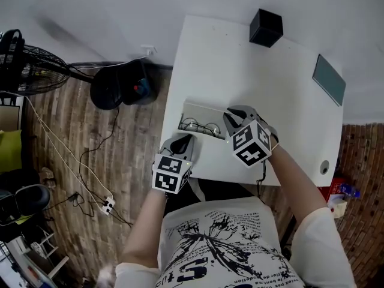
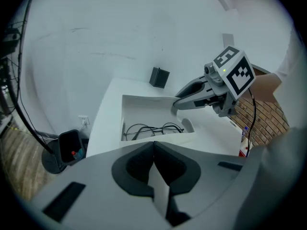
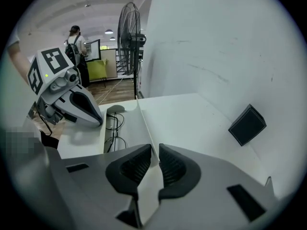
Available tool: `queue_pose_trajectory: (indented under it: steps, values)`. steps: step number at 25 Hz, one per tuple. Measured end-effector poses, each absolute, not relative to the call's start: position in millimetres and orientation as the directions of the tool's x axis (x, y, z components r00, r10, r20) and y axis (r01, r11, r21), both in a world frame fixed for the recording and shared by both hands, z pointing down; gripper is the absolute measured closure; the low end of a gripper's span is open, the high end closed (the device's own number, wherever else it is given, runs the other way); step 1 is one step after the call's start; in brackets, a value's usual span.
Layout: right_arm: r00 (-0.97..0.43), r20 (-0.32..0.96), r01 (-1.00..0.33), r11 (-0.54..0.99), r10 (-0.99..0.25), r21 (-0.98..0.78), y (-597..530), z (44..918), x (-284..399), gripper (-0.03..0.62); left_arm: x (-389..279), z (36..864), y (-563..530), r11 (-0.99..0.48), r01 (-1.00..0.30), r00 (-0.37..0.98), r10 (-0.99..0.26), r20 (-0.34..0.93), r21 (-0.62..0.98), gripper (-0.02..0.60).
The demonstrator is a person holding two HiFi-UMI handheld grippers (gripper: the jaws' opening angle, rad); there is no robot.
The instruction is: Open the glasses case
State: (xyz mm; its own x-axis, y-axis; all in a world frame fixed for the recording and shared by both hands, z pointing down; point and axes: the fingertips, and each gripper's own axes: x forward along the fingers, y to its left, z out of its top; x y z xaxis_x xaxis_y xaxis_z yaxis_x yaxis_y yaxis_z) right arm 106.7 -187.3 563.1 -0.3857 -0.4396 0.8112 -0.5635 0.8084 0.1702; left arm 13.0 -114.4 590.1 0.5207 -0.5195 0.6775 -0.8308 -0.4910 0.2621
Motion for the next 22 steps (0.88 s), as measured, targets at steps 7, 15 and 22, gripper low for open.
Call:
queue_pose_trajectory:
  steps: [7, 15, 22]
  values:
    - [-0.37, 0.824, -0.584, 0.797, -0.428, 0.152, -204.6, 574.0, 108.3, 0.501, 12.0, 592.0, -116.4, -0.49, -0.833, 0.515, -0.516, 0.684, 0.258, 0.568]
    - [-0.376, 0.837, -0.596, 0.795, -0.397, 0.11, -211.3, 579.5, 108.3, 0.484, 8.3, 589.2, -121.1, -0.49, -0.817, 0.549, -0.504, 0.666, 0.303, 0.568]
    - [-0.387, 0.822, -0.664, 0.745, -0.418, 0.066, -209.5, 568.4, 104.6, 0.414, 6.2, 587.8, -119.2, -0.513, -0.797, 0.57, -0.463, 0.679, 0.319, 0.568]
